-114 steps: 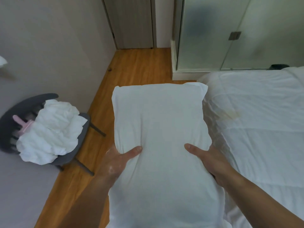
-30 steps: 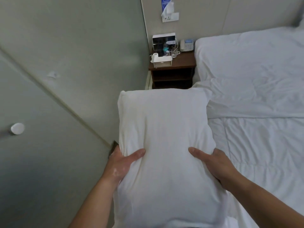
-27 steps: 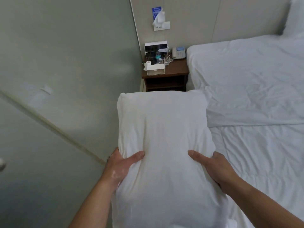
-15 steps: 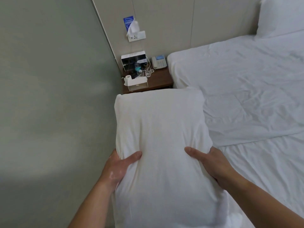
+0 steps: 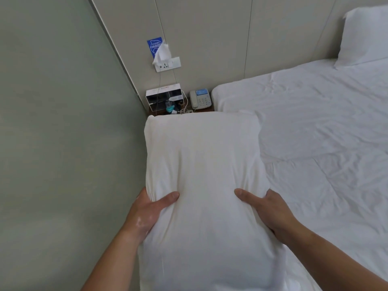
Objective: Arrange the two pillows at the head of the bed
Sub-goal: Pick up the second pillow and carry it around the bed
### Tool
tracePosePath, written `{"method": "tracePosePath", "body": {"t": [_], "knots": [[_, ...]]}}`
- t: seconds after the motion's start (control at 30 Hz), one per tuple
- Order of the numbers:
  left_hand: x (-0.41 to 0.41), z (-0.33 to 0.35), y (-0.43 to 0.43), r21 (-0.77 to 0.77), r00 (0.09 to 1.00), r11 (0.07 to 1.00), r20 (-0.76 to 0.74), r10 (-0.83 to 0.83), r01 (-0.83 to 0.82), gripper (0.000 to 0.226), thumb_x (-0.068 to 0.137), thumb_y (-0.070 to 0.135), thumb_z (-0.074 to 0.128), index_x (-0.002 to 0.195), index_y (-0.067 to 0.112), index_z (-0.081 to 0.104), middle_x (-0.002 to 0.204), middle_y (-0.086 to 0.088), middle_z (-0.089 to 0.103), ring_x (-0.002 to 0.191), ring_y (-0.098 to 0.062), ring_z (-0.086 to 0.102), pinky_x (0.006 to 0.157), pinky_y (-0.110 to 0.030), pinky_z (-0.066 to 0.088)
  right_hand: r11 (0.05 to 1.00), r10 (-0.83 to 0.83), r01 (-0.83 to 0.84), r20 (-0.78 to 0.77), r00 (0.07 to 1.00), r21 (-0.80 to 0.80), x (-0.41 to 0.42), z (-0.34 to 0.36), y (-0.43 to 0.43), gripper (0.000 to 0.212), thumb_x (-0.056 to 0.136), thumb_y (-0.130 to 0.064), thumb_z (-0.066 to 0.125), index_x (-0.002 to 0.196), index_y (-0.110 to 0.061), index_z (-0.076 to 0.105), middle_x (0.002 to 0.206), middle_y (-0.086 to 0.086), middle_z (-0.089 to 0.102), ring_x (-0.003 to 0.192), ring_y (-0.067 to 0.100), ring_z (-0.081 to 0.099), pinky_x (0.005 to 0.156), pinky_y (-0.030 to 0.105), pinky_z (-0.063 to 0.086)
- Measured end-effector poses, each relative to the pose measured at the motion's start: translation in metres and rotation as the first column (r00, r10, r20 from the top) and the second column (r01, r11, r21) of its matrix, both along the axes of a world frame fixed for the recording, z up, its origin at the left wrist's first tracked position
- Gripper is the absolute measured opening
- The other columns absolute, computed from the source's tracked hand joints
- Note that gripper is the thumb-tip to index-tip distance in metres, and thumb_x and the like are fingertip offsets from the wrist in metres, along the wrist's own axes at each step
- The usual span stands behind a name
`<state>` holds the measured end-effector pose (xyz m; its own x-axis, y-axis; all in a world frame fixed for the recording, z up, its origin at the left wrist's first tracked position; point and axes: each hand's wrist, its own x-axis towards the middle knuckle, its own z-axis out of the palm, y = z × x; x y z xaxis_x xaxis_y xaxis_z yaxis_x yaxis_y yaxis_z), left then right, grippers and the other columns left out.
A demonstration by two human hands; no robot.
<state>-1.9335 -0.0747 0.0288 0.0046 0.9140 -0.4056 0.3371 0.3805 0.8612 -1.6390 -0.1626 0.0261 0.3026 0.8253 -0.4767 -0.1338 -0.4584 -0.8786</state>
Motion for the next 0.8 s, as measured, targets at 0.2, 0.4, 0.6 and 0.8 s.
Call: {"method": "tracePosePath", "body": {"t": [0.2,0.4,0.6,0.8], "knots": [[0.016,-0.013,0.111,-0.014,0.996,0.997,0.039,-0.077,0.078,0.108,0.029,0.071,0.094,0.125,0.027,0.069,0.114,0.008,0.078,0.106,-0.018,0.074,0.094,-0.041,0.057,0.995,-0.101,0.102,0.029,0.994,-0.009,0.005,-0.009,0.089,0.038,0.075,-0.042,0.089,0.105,-0.025,0.075,0.082,-0.016,0.082,0.068,0.004,0.077,0.066,0.027,0.056],[0.026,-0.014,0.232,-0.018,0.974,0.976,0.073,-0.216,0.217,0.109,0.030,0.071,0.093,0.129,0.034,0.065,0.115,0.012,0.076,0.107,-0.016,0.072,0.099,-0.044,0.055,0.973,-0.233,0.233,0.063,0.971,0.007,-0.004,-0.009,0.172,0.043,0.074,-0.041,0.089,0.111,-0.026,0.074,0.086,-0.017,0.082,0.073,0.005,0.078,0.066,0.026,0.055],[0.047,-0.012,0.316,-0.050,0.923,0.928,0.142,-0.358,0.368,0.076,0.046,0.053,0.098,0.113,0.037,0.067,0.099,0.015,0.081,0.101,-0.012,0.072,0.087,-0.036,0.058,0.936,-0.348,0.351,0.094,0.933,-0.018,0.000,-0.004,0.230,0.037,0.075,-0.042,0.088,0.105,-0.025,0.075,0.079,-0.019,0.081,0.069,0.003,0.076,0.061,0.022,0.053],[0.077,-0.016,0.389,-0.037,0.828,0.829,0.089,-0.553,0.557,0.099,0.038,0.064,0.096,0.127,0.037,0.062,0.118,0.009,0.075,0.110,-0.015,0.070,0.087,-0.034,0.056,0.900,-0.429,0.435,0.118,0.896,-0.027,0.022,-0.007,0.278,0.036,0.074,-0.040,0.089,0.103,-0.024,0.076,0.081,-0.014,0.082,0.073,0.006,0.077,0.062,0.024,0.054]]}}
